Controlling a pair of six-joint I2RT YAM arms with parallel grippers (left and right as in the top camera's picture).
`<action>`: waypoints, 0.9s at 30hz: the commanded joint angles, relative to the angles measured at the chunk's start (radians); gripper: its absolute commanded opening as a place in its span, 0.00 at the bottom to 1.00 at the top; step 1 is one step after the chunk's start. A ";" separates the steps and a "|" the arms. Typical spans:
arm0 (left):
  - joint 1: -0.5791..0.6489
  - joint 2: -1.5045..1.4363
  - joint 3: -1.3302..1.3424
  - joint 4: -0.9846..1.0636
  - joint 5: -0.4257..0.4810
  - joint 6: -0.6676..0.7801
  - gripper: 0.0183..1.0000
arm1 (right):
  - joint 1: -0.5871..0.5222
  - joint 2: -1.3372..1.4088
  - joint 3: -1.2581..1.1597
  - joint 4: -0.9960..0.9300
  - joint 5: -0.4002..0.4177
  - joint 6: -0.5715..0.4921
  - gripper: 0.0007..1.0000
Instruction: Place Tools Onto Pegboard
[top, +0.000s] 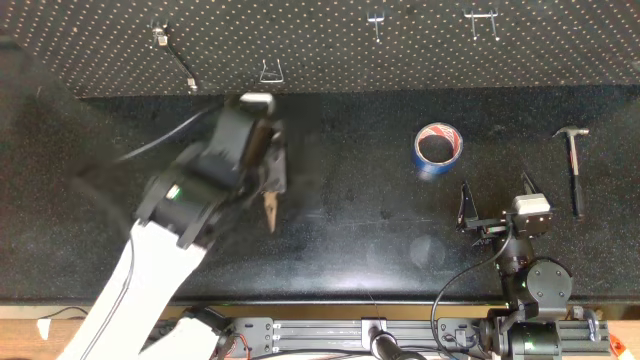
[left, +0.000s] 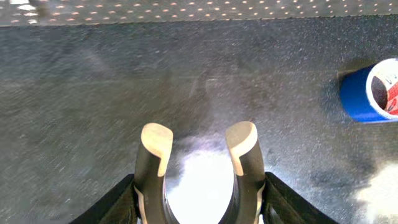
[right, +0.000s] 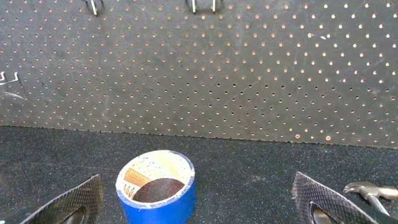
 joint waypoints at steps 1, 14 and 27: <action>0.077 -0.206 -0.260 0.116 -0.024 0.000 0.01 | 0.007 -0.007 -0.004 -0.003 0.009 0.008 0.99; 0.100 -0.362 -0.734 1.218 -0.211 0.325 0.01 | 0.007 -0.007 -0.004 -0.003 0.009 0.008 0.99; 0.115 -0.035 -0.731 1.847 -0.218 0.396 0.01 | 0.007 -0.007 -0.004 -0.003 0.009 0.008 1.00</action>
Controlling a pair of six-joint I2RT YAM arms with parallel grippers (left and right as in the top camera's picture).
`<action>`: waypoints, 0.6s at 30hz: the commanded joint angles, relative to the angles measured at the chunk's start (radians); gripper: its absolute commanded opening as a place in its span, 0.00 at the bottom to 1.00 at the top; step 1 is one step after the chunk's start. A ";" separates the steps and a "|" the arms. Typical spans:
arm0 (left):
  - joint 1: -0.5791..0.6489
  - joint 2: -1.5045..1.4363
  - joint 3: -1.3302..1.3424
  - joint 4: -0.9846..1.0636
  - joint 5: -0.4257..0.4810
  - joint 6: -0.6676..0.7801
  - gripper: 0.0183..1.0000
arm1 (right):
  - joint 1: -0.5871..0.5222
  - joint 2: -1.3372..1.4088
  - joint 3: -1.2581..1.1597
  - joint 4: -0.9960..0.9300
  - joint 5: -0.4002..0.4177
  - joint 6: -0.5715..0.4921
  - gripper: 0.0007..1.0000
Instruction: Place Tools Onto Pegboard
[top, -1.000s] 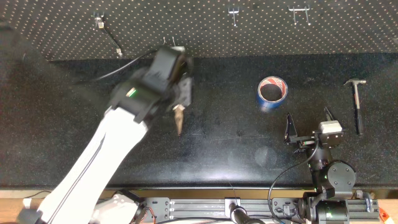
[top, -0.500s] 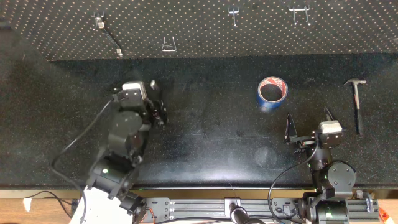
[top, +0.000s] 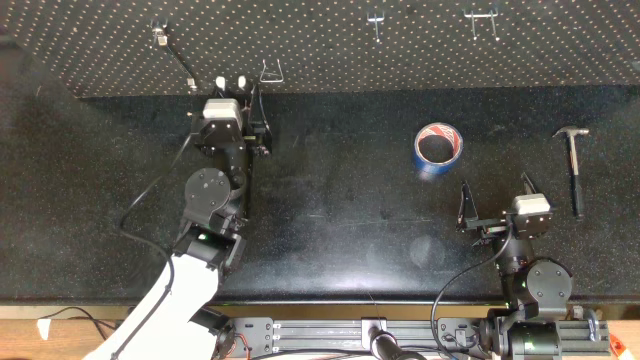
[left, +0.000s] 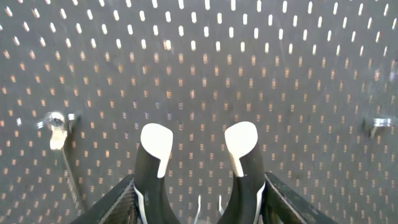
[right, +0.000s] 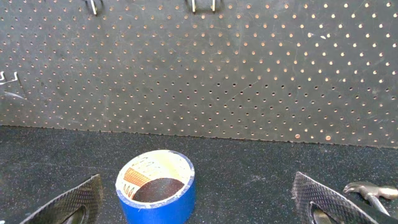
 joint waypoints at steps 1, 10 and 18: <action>0.011 0.076 0.017 0.169 -0.023 0.023 0.01 | 0.007 -0.007 -0.004 -0.003 0.009 0.008 0.99; 0.011 0.163 0.017 0.302 -0.016 0.024 0.01 | 0.007 -0.007 -0.004 -0.003 0.009 0.008 0.99; 0.011 0.282 0.097 0.365 -0.016 0.024 0.01 | 0.007 -0.007 -0.004 -0.003 0.009 0.008 0.99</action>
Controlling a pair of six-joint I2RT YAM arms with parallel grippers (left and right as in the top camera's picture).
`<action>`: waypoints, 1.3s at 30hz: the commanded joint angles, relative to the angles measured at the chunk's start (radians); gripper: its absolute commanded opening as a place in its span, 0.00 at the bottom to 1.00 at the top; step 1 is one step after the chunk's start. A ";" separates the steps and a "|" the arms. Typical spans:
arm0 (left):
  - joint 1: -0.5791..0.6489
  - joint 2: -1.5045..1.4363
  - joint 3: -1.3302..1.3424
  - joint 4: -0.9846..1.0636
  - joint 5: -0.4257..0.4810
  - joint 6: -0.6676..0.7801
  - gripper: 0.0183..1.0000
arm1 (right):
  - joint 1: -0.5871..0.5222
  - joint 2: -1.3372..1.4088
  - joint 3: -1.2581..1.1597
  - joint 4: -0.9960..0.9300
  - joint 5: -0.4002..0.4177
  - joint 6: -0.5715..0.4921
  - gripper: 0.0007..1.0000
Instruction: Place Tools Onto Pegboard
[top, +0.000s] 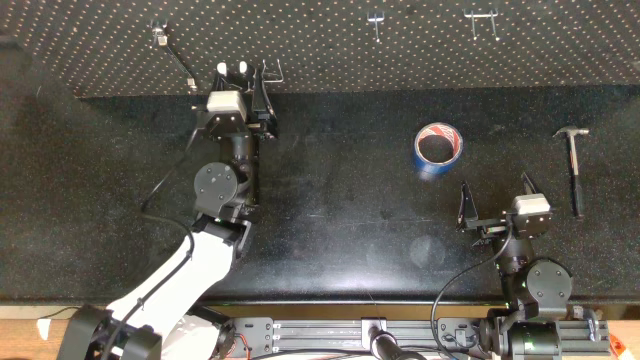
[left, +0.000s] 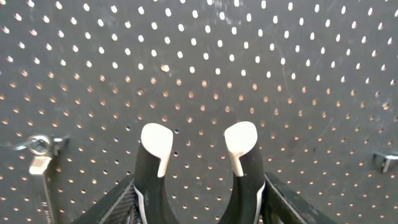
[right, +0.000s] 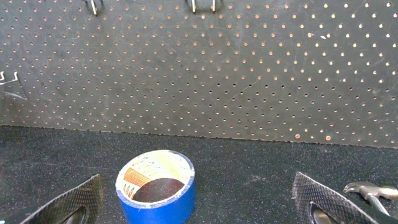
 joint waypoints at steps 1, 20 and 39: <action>0.007 0.098 0.119 0.031 -0.005 0.010 0.01 | 0.007 -0.007 -0.004 -0.003 0.009 0.008 0.99; 0.040 0.238 0.260 -0.020 0.007 0.009 0.01 | 0.007 -0.007 -0.004 -0.003 0.009 0.008 0.99; 0.040 0.340 0.310 -0.026 0.038 -0.002 0.01 | 0.007 -0.007 -0.004 -0.003 0.009 0.008 0.99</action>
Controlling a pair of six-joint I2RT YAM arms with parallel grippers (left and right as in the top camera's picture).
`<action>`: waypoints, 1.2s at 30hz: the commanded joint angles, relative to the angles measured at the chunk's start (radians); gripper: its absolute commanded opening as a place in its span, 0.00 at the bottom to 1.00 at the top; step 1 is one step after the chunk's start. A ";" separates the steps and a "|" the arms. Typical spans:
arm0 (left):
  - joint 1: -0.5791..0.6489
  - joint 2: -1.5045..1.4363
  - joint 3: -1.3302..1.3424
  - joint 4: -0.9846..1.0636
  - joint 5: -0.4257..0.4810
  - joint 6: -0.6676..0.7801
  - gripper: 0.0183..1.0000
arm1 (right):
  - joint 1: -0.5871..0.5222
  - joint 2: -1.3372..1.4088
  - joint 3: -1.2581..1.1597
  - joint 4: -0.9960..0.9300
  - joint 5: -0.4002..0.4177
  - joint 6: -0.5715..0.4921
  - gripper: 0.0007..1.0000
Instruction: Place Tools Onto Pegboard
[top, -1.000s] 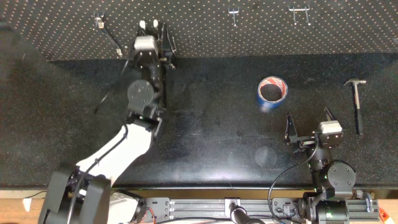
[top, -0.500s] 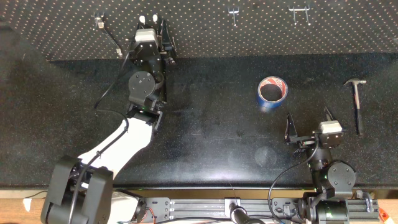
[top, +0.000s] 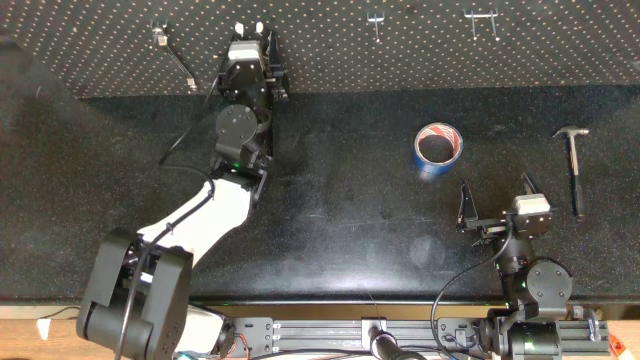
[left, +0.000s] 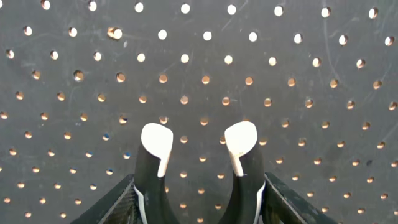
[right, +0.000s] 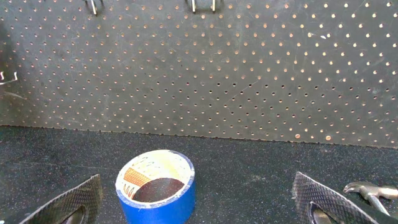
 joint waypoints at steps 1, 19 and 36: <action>0.002 0.024 0.037 0.012 0.015 -0.002 0.01 | 0.007 -0.007 -0.004 -0.003 0.009 0.008 0.99; 0.018 0.070 0.037 0.008 0.027 -0.002 0.01 | 0.007 -0.007 -0.004 -0.003 0.009 0.008 0.99; 0.018 0.071 0.037 -0.045 0.033 -0.002 0.01 | 0.007 -0.007 -0.004 -0.003 0.009 0.008 0.99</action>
